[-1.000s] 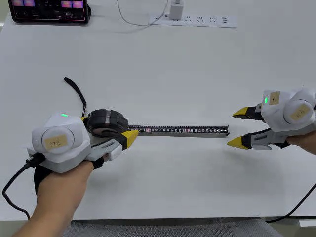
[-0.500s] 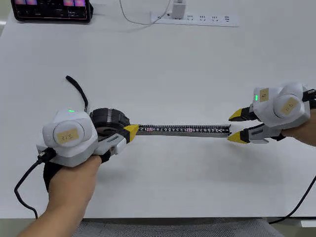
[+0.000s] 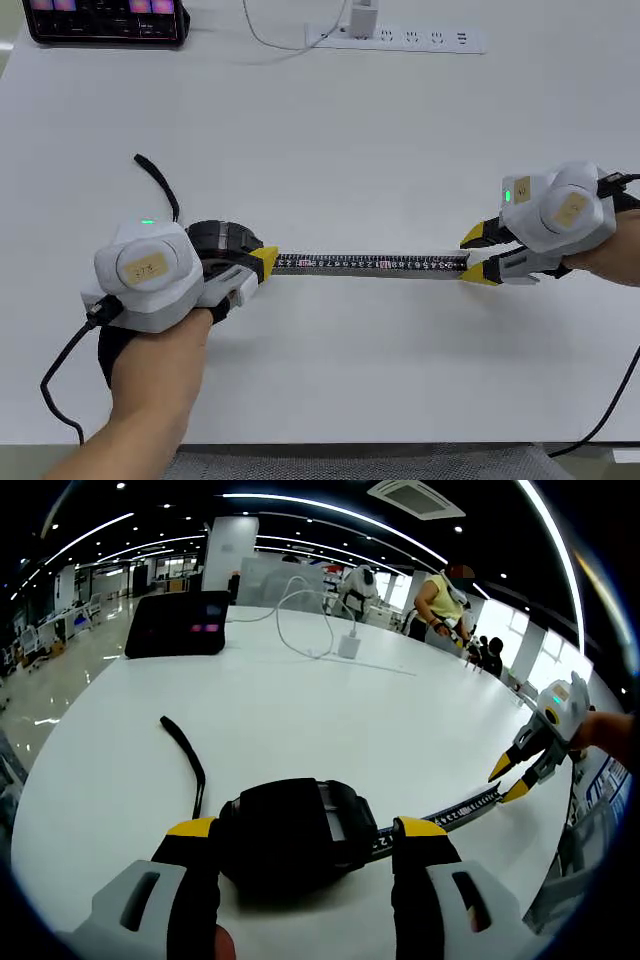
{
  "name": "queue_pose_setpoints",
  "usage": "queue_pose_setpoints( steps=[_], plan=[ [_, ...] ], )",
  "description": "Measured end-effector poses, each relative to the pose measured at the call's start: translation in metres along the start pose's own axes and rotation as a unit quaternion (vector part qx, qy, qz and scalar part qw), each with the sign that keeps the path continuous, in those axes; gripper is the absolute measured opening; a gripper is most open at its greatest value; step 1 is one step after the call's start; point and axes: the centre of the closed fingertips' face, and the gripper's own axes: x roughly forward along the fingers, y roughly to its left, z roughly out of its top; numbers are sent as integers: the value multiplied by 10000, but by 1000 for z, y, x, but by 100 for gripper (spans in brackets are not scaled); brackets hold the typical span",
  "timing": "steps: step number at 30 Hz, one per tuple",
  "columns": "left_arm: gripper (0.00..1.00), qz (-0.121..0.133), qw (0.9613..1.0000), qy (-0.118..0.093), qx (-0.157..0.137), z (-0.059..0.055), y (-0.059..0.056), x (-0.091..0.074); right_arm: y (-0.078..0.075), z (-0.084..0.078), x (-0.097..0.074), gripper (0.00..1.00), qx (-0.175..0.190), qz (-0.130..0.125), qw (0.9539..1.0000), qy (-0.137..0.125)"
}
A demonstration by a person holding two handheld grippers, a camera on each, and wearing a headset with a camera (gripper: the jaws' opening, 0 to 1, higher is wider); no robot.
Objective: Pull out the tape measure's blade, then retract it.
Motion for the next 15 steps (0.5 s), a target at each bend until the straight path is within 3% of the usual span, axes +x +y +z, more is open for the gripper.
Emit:
queue_pose_setpoints(
  steps=[15],
  plan=[
    [61, 133, 9998, 51, -115, 0, 5, 3, 3, -1, 6, 14, -143, 194, 9997, 107]
  ],
)
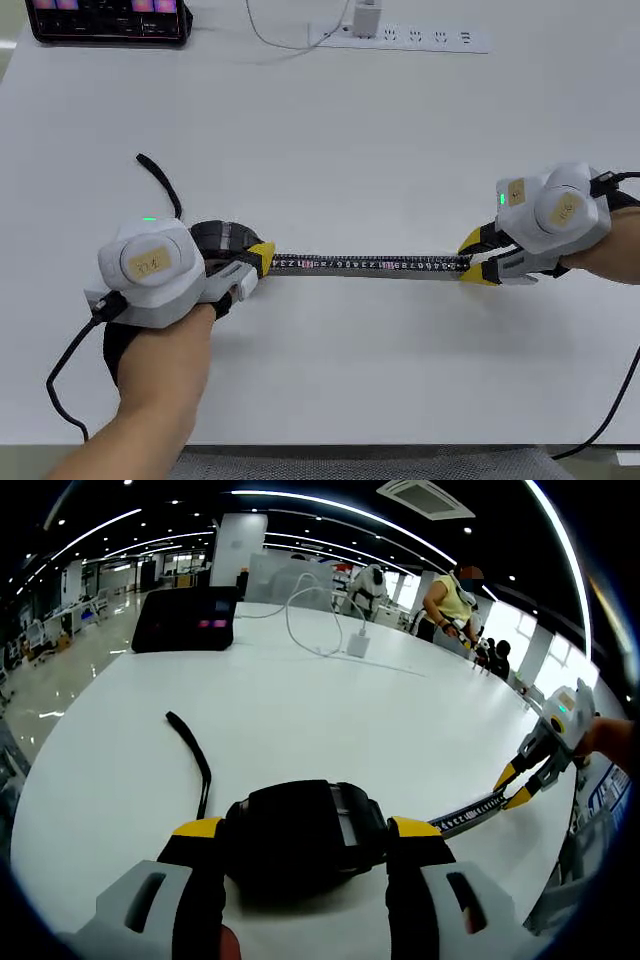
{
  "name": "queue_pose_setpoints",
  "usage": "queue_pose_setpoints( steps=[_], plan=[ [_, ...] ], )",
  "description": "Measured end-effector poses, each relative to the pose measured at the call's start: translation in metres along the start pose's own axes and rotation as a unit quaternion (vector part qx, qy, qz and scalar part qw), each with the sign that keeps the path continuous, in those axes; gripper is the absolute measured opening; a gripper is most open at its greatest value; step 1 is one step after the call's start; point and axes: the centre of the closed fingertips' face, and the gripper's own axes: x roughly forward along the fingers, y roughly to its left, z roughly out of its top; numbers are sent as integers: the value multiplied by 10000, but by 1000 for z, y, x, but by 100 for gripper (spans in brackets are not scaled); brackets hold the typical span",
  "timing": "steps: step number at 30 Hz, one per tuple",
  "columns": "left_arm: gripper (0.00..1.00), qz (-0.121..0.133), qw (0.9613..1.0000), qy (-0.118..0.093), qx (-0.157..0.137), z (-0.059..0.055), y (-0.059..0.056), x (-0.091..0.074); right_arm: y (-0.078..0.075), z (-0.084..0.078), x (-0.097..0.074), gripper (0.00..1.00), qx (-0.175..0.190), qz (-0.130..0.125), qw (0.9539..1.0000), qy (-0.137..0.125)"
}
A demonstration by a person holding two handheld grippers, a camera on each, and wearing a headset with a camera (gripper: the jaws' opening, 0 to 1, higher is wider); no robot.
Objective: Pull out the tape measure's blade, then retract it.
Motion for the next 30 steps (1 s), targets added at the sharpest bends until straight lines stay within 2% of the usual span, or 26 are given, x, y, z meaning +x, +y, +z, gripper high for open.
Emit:
queue_pose_setpoints(
  steps=[11, 30],
  plan=[
    [61, 39, 10000, 3, -18, 0, 1, 1, 1, -1, 1, 11, -166, -2, 9998, 73],
    [62, 207, 9997, 87, 122, -2, 2, 3, 1, 0, 1, 11, -82, -26, 9999, 72]
  ],
)
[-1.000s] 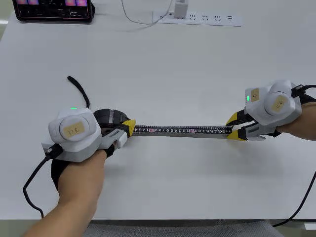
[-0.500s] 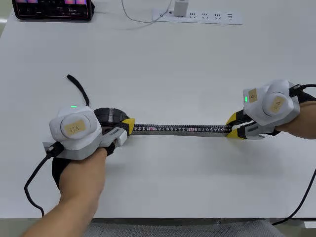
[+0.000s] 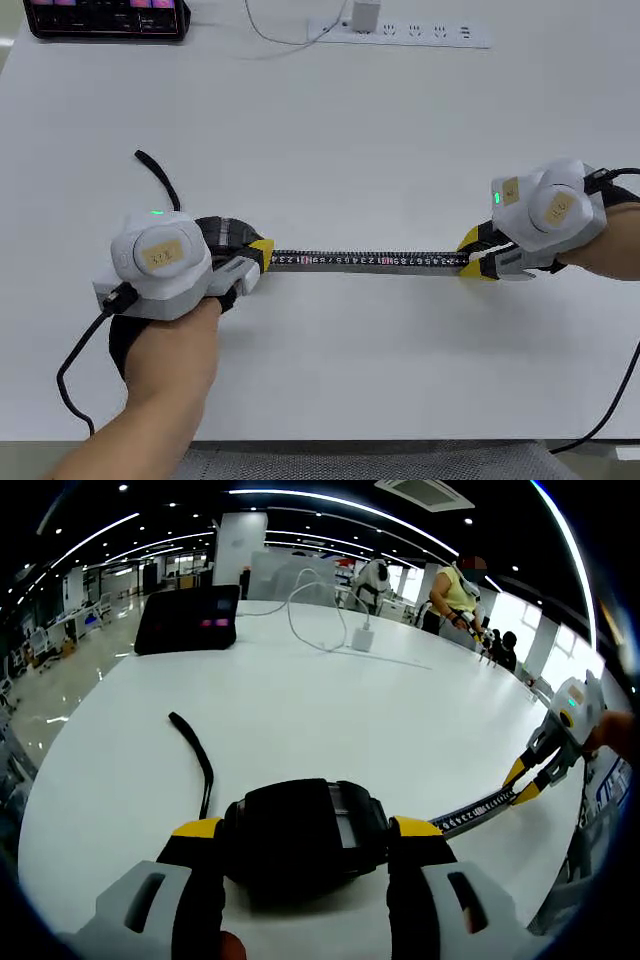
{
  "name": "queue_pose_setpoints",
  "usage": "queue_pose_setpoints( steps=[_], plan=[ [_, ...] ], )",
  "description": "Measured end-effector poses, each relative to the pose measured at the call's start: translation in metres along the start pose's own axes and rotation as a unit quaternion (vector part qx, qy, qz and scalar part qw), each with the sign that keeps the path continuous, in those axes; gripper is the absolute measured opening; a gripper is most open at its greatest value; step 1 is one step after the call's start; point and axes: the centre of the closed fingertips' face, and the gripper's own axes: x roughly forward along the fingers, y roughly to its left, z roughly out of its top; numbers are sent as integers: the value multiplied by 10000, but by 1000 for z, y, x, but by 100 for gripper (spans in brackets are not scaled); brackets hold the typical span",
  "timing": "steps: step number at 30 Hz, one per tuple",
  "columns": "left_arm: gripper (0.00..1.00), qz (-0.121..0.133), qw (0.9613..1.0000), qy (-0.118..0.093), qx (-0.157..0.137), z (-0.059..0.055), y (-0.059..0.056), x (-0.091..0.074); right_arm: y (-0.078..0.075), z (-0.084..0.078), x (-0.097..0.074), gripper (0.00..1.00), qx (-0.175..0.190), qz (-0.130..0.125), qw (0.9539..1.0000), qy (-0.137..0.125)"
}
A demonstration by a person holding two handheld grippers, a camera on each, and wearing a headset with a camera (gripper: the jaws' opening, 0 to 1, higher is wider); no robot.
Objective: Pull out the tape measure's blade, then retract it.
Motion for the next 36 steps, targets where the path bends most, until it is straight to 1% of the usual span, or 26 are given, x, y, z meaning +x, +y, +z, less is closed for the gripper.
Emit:
queue_pose_setpoints(
  steps=[8, 13, 19, 21, 23, 24, 26, 29, 31, 36],
  plan=[
    [60, -7, 9999, 85, 57, 0, 0, 0, -1, -1, 0, 10, 98, 12, 10000, 9],
    [59, 8, 9998, 188, 52, -1, 1, 1, -1, -1, 1, 9, 13, -7, 10000, 83],
    [59, -21, 9998, 192, 43, -1, 0, 1, -1, -1, 1, 9, 33, -23, 10000, 55],
    [59, -24, 9998, 194, 37, -2, 0, 1, -1, -1, 1, 9, 15, -20, 10000, 79],
    [59, -34, 9998, 200, 28, -2, 0, 1, 0, 0, 1, 9, -24, -29, 9999, 158],
    [59, -34, 9997, 229, 12, -2, 0, 1, 0, 1, 1, 9, -51, -48, 9998, 174],
    [59, -47, 9997, 240, 0, -2, 0, 1, 0, 2, 1, 9, -1, -39, 9999, 123],
    [59, -64, 9997, 224, -5, -2, 0, 1, -1, 2, 1, 9, -12, -58, 9999, 120],
    [59, -68, 9997, 223, -16, -1, 0, 1, -2, 5, 0, 9, 41, -67, 10000, 60],
    [59, -81, 9997, 231, -51, -1, 0, 1, -2, 10, 1, 9, 2, -55, 10000, 57]
  ],
)
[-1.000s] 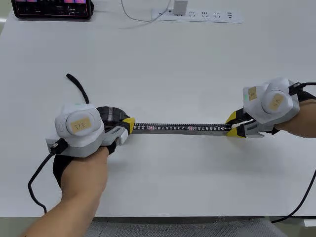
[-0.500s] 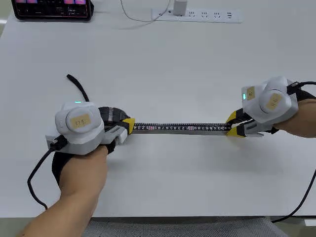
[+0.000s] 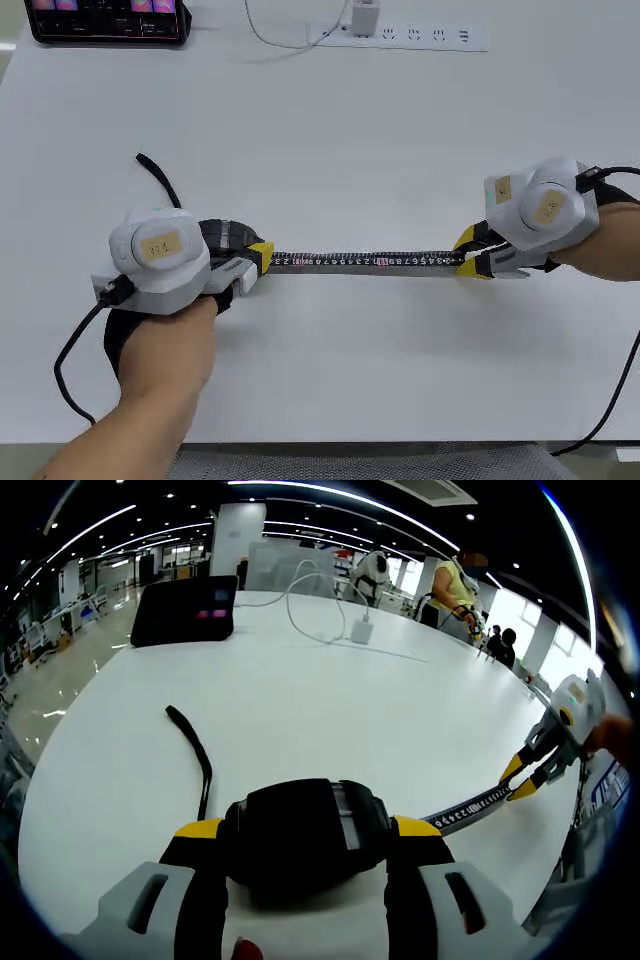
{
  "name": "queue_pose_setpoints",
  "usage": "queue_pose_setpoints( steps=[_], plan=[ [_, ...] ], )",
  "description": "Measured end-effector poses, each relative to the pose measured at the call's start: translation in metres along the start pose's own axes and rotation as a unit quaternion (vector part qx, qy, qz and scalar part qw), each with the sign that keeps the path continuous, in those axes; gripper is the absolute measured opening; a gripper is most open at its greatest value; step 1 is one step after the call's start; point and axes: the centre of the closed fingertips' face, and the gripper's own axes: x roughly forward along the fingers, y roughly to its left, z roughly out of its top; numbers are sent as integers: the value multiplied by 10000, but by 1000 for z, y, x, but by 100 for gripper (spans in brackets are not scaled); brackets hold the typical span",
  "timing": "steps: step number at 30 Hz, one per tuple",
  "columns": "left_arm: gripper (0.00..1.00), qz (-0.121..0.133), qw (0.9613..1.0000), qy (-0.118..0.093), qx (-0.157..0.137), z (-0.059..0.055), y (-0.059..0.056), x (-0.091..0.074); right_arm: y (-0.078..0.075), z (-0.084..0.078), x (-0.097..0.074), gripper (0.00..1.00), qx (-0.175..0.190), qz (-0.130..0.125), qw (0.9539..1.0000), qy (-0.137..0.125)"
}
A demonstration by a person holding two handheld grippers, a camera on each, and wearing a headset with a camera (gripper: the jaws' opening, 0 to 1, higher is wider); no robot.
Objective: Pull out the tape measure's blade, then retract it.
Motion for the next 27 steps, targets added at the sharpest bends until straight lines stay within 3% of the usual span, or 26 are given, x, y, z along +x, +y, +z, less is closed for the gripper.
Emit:
queue_pose_setpoints(
  steps=[27],
  plan=[
    [59, -105, 9996, -37, -253, 0, 1, -2, 0, 45, 12, 9, -41, 138, 9990, -414]
  ],
)
